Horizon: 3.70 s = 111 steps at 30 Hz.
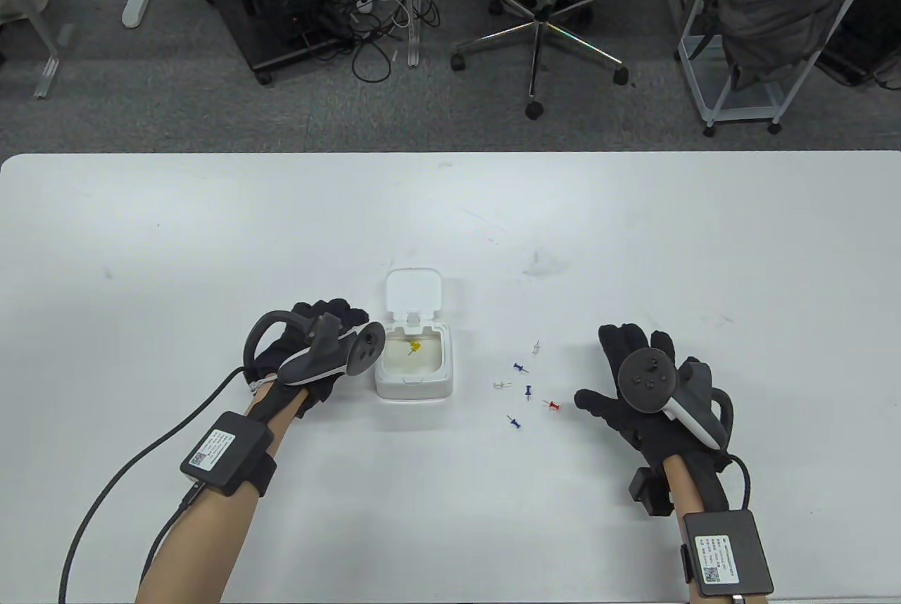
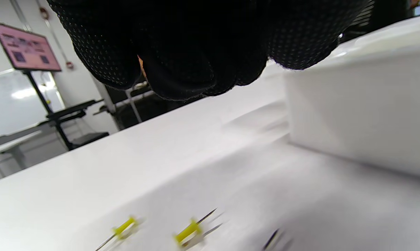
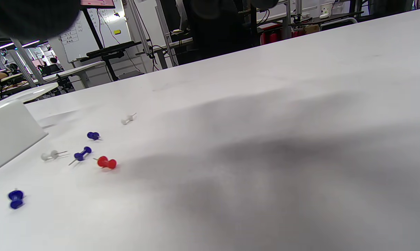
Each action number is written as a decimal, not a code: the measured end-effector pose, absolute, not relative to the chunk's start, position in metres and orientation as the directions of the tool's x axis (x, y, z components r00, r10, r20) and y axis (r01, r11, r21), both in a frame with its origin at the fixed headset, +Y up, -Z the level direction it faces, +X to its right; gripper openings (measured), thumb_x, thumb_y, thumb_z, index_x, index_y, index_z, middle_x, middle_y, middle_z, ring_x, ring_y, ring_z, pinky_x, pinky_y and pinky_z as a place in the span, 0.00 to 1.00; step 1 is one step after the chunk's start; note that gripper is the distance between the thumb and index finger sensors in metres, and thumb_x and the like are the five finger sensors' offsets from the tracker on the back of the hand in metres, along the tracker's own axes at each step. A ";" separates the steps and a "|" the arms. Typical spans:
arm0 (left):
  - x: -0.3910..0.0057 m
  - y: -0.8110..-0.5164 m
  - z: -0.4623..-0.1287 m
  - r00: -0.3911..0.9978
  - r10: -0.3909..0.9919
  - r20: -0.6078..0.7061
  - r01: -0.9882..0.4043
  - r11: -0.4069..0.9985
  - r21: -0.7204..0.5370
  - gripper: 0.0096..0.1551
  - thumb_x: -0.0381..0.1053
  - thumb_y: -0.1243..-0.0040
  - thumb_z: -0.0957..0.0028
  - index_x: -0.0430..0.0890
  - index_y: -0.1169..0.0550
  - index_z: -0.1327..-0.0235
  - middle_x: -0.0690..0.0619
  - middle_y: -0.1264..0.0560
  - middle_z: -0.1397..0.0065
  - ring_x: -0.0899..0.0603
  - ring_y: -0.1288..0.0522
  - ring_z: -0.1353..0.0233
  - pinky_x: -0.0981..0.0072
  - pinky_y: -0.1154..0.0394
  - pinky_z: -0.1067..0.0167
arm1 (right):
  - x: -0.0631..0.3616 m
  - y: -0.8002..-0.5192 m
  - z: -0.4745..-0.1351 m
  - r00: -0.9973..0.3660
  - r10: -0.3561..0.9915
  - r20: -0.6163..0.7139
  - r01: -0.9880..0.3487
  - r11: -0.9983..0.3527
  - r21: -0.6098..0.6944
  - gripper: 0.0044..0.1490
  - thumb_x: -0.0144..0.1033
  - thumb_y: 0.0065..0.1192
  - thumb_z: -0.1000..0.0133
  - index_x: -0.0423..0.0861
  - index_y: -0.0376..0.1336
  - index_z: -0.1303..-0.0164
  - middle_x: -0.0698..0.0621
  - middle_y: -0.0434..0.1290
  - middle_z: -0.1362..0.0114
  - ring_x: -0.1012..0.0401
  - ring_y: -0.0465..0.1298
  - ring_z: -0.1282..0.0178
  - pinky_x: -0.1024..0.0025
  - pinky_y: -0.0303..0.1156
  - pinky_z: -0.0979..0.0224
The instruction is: Press to open box and store push pins
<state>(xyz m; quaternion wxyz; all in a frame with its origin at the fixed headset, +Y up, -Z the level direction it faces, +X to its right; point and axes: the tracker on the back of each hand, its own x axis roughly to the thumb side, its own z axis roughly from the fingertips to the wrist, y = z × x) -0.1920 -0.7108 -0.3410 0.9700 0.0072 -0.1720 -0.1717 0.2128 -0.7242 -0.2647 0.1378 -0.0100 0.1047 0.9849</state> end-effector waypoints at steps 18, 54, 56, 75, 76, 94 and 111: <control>-0.231 -0.750 -0.348 0.870 -0.399 0.291 0.418 0.908 -0.005 0.24 0.61 0.39 0.49 0.60 0.20 0.39 0.61 0.19 0.34 0.54 0.15 0.46 0.52 0.20 0.30 | 0.212 -0.725 -0.265 -0.963 0.266 -0.048 -0.270 -0.939 0.214 0.60 0.69 0.51 0.53 0.58 0.33 0.17 0.45 0.38 0.06 0.35 0.38 0.10 0.21 0.35 0.23; -0.212 -0.737 -0.343 0.844 -0.438 0.310 0.428 0.898 0.104 0.21 0.58 0.42 0.48 0.58 0.21 0.42 0.61 0.18 0.38 0.54 0.16 0.50 0.51 0.19 0.32 | 0.211 -0.725 -0.265 -0.963 0.264 -0.045 -0.268 -0.940 0.211 0.60 0.69 0.51 0.53 0.58 0.33 0.17 0.45 0.39 0.06 0.35 0.38 0.10 0.21 0.35 0.23; -0.207 -0.730 -0.343 0.861 -0.404 0.310 0.389 0.914 0.111 0.21 0.58 0.42 0.48 0.58 0.21 0.42 0.61 0.19 0.38 0.54 0.16 0.49 0.51 0.19 0.31 | 0.211 -0.725 -0.265 -0.963 0.267 -0.046 -0.270 -0.939 0.213 0.60 0.69 0.51 0.53 0.58 0.33 0.17 0.45 0.38 0.06 0.35 0.38 0.10 0.21 0.35 0.23; -0.123 -0.709 -0.330 0.897 -0.241 0.370 0.199 0.969 0.149 0.21 0.58 0.42 0.47 0.59 0.22 0.41 0.61 0.20 0.36 0.54 0.16 0.48 0.51 0.20 0.31 | 0.208 -0.720 -0.261 -0.960 0.281 -0.012 -0.278 -0.941 0.192 0.59 0.69 0.51 0.53 0.57 0.33 0.17 0.45 0.39 0.06 0.35 0.38 0.10 0.21 0.35 0.23; -0.121 -0.710 -0.330 0.897 -0.240 0.371 0.199 0.969 0.146 0.21 0.58 0.42 0.47 0.59 0.22 0.41 0.61 0.20 0.36 0.54 0.16 0.48 0.51 0.20 0.31 | 0.208 -0.720 -0.261 -0.959 0.282 -0.009 -0.278 -0.941 0.194 0.59 0.69 0.51 0.53 0.57 0.33 0.17 0.45 0.39 0.06 0.35 0.38 0.10 0.21 0.35 0.23; -0.117 -0.714 -0.327 0.891 -0.276 0.361 0.241 0.960 0.142 0.27 0.61 0.42 0.47 0.58 0.23 0.35 0.59 0.21 0.31 0.53 0.16 0.44 0.50 0.21 0.29 | 0.206 -0.722 -0.261 -0.953 0.304 0.003 -0.297 -0.930 0.216 0.59 0.69 0.51 0.53 0.58 0.33 0.17 0.45 0.39 0.06 0.35 0.38 0.10 0.21 0.35 0.23; -0.181 -0.715 -0.300 0.915 -0.262 0.308 0.231 0.964 0.134 0.28 0.61 0.44 0.46 0.57 0.24 0.33 0.58 0.22 0.30 0.52 0.17 0.42 0.50 0.22 0.29 | 0.205 -0.723 -0.261 -0.954 0.301 -0.005 -0.294 -0.928 0.231 0.59 0.69 0.51 0.52 0.58 0.33 0.17 0.45 0.39 0.06 0.35 0.38 0.10 0.21 0.35 0.23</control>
